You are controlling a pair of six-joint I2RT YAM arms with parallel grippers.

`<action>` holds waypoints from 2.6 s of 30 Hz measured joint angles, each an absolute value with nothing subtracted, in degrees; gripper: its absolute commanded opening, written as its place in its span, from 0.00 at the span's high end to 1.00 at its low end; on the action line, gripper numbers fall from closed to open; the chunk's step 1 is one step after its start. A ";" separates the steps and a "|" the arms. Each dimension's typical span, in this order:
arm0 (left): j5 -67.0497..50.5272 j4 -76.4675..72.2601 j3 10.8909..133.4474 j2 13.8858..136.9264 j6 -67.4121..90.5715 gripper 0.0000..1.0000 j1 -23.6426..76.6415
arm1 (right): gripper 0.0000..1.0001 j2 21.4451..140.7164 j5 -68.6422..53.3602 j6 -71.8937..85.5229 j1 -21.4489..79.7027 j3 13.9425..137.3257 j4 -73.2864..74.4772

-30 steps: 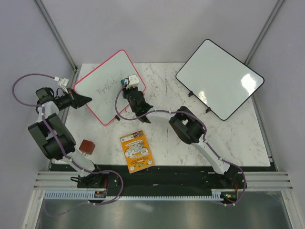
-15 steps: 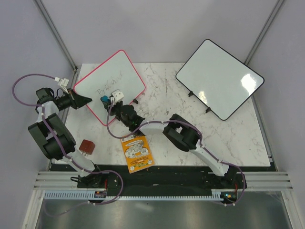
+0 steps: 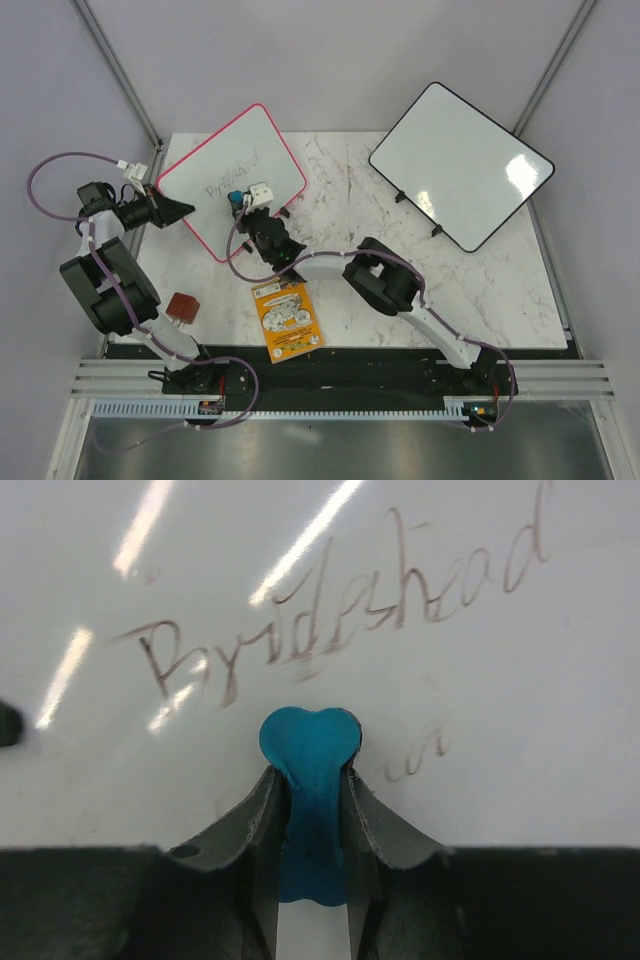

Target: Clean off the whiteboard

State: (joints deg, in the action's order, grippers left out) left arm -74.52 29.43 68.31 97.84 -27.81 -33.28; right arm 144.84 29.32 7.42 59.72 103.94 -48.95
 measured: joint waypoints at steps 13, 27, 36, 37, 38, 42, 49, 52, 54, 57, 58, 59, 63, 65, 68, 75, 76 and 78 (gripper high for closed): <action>-74.43 34.13 68.75 97.82 -31.44 0.98 -33.01 | 1.00 145.36 22.50 14.20 48.88 108.79 -44.58; -73.54 39.24 69.38 97.76 -33.95 0.98 -33.95 | 1.00 142.45 20.97 8.43 53.84 108.47 -34.24; -73.80 39.35 69.56 97.76 -34.74 0.98 -33.91 | 1.00 135.92 15.27 9.98 59.90 97.30 -25.54; -73.84 39.35 69.58 97.76 -34.83 0.98 -33.89 | 1.00 135.72 14.85 10.11 60.51 96.31 -25.34; -73.89 39.35 69.60 97.76 -34.98 0.98 -33.87 | 1.00 135.68 14.55 10.22 61.21 95.48 -25.15; -74.04 39.35 69.63 97.71 -35.46 0.98 -33.87 | 1.00 135.68 13.93 10.26 62.35 94.52 -24.84; -73.95 39.55 69.63 96.97 -36.45 0.98 -33.52 | 1.00 135.70 14.13 10.33 62.00 95.18 -24.18; -73.91 39.55 69.63 96.73 -36.80 0.98 -33.36 | 1.00 135.76 13.74 10.85 61.58 96.47 -22.06; -73.82 39.62 69.63 96.60 -37.01 0.98 -33.32 | 1.00 135.76 13.21 11.18 61.25 96.55 -22.06; -73.80 39.75 69.63 96.53 -37.41 0.98 -33.28 | 1.00 135.74 12.36 11.16 60.80 96.55 -22.90; -73.80 39.86 69.63 96.53 -37.52 0.98 -33.28 | 1.00 135.74 12.21 11.14 60.60 96.55 -23.42; -73.80 39.94 69.63 96.53 -37.58 0.98 -33.28 | 1.00 135.74 11.99 11.14 60.45 96.55 -23.92; -73.80 40.25 69.63 96.51 -37.80 0.98 -33.26 | 1.00 135.72 10.94 11.14 59.53 96.12 -27.99; -73.80 40.47 69.63 96.51 -37.95 0.98 -33.26 | 1.00 135.72 10.72 11.14 58.96 96.14 -30.17; -73.84 40.99 69.63 96.47 -38.61 0.98 -33.23 | 1.00 135.85 10.79 11.11 57.93 96.44 -32.82; -73.56 41.58 69.63 96.36 -38.87 0.98 -33.36 | 1.00 139.24 12.12 9.13 57.08 106.30 -32.14; -73.49 41.60 69.63 96.36 -38.87 0.98 -33.36 | 1.00 139.65 12.43 8.64 57.17 107.70 -32.03; -73.41 41.76 69.58 96.25 -39.07 0.98 -33.36 | 1.00 140.44 13.21 7.31 57.39 110.21 -31.38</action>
